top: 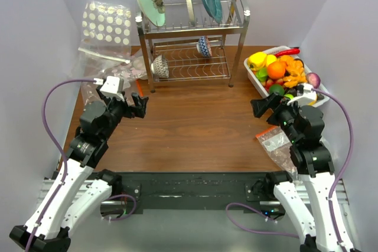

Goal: Place the food in the zip-top bag and seal the zipper
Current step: Pick up the zipper food storage bag at the corner of the board.

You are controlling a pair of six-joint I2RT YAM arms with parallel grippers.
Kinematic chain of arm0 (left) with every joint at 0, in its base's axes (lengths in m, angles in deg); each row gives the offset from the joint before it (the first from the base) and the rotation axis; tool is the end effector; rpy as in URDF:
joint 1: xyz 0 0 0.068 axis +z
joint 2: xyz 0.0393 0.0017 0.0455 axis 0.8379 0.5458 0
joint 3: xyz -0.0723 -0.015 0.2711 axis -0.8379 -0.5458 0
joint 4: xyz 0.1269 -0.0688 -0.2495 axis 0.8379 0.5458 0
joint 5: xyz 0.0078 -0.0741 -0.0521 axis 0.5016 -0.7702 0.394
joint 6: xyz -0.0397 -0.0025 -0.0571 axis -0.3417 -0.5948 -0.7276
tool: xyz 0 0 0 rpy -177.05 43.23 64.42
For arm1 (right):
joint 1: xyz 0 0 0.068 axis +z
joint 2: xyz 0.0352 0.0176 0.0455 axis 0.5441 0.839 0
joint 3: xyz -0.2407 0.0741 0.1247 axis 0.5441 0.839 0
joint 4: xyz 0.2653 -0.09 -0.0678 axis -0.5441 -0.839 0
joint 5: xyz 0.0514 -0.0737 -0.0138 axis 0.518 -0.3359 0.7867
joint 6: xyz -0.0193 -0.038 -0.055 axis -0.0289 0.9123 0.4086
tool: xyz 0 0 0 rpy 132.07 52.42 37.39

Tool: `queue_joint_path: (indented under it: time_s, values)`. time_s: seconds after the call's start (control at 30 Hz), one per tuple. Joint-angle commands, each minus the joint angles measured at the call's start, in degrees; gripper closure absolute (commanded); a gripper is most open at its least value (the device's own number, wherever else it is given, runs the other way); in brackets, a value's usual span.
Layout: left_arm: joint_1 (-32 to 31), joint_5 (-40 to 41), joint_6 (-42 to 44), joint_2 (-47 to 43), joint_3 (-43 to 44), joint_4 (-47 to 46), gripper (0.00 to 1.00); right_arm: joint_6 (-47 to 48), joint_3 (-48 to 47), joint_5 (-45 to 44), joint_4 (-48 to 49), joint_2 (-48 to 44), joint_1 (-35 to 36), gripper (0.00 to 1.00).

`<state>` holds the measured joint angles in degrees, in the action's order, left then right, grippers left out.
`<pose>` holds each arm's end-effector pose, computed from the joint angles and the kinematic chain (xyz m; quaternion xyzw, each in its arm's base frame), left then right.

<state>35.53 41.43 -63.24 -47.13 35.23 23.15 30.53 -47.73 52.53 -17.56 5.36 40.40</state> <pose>0.1843 -0.0683 0.3536 0.0438 0.7510 -0.1623 0.6386 0.1617 0.0252 0.3632 0.1301 0.7733 0.2230 0.5791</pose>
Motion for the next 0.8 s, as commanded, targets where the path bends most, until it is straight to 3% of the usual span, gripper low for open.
queue_joint_path:
  time_s: [0.0, 0.4, 0.57, 0.77]
  values:
    - [0.5, -1.0, -0.7, -0.6, 0.2, -1.4, 0.0, -1.0, -1.8, -4.0, -1.9, -0.8, -0.1, 0.01]
    - [1.5, -3.2, -1.0, -0.3, 0.2, -1.8, 0.0, -11.2, -0.2, -10.7, -13.8, 2.9, -0.1, 0.06]
    - [2.1, -4.7, -1.3, -0.6, 0.2, -1.9, 0.0, -12.2, 0.6, -22.1, -23.0, 9.5, -0.1, 0.06]
    - [2.8, -6.4, -1.6, -0.8, 0.0, -2.2, 0.0, -14.0, 5.1, -25.6, -19.2, 17.2, -0.1, 0.11]
